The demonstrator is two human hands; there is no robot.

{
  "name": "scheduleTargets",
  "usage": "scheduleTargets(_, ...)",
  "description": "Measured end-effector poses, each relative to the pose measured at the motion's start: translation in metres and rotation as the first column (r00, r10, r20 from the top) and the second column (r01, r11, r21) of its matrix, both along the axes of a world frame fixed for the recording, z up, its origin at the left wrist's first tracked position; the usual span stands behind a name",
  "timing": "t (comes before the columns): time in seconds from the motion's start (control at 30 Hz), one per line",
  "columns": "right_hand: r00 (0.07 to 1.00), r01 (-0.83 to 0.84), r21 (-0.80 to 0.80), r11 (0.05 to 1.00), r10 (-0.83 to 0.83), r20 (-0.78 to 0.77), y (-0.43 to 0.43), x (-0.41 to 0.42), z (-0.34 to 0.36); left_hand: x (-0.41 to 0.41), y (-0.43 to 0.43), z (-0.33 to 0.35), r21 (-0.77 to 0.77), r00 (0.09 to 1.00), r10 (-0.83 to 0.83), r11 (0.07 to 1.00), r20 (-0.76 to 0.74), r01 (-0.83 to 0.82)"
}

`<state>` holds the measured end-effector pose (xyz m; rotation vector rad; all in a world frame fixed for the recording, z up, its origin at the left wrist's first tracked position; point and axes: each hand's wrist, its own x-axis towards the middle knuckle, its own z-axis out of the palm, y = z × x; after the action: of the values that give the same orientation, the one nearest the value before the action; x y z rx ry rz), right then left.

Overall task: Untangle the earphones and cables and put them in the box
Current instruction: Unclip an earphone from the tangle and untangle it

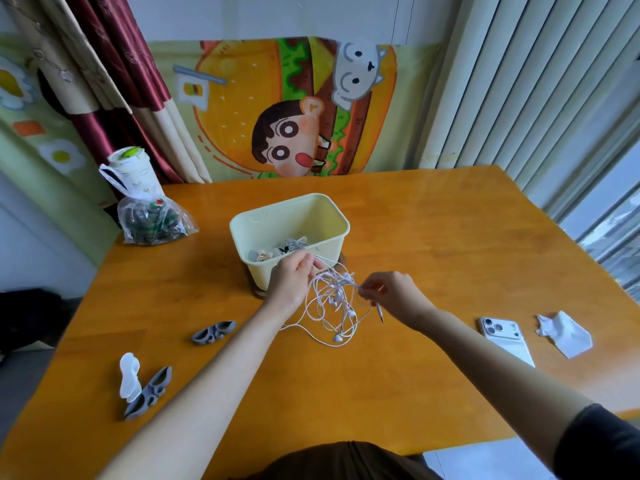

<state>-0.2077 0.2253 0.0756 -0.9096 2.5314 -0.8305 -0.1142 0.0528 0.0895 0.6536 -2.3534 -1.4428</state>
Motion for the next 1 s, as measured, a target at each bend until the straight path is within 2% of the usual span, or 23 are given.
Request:
scheduleTargets(0.13, 0.995, 0.101, 0.019, 0.995, -0.101, -0.006, 0.004, -0.013, 0.0, 0.0, -0.004, -0.005, 0.103, 0.993, 0.11, 0.989, -0.044, -0.105)
scheduleTargets(0.27, 0.971, 0.234, 0.127, 0.964, -0.238, 0.012, 0.024, -0.03, -0.014, -0.001, -0.017, -0.001, 0.255, 0.953, 0.284, 0.934, -0.106, -0.25)
scheduleTargets(0.43, 0.94, 0.322, 0.179, 0.93, -0.337, 0.06, 0.034, -0.039, -0.023, -0.003, -0.011, -0.005, 0.262, 0.962, 0.255, 0.939, -0.093, -0.224)
scheduleTargets(0.5, 0.947, 0.306, 0.215, 0.927, -0.32, 0.033, 0.032, -0.039, -0.022, -0.005, -0.004, -0.001, 0.352, 0.972, 0.213, 0.921, -0.102, -0.165)
scheduleTargets(0.63, 0.987, 0.139, 0.243, 0.96, -0.153, 0.038, 0.013, -0.025, -0.016, -0.009, 0.008, 0.011, 0.522, 0.988, 0.086, 0.853, -0.128, -0.007)
scheduleTargets(0.83, 0.999, -0.05, -0.039, 0.998, 0.051, 0.014, -0.031, 0.009, 0.01, -0.009, 0.021, 0.024, 0.588, 0.987, -0.006, 0.802, -0.162, 0.101)
scheduleTargets(1.0, 0.999, -0.033, -0.067, 0.997, 0.034, 0.016, -0.045, 0.019, 0.009, -0.007, 0.017, 0.033, 0.638, 0.979, 0.018, 0.76, -0.205, 0.12)
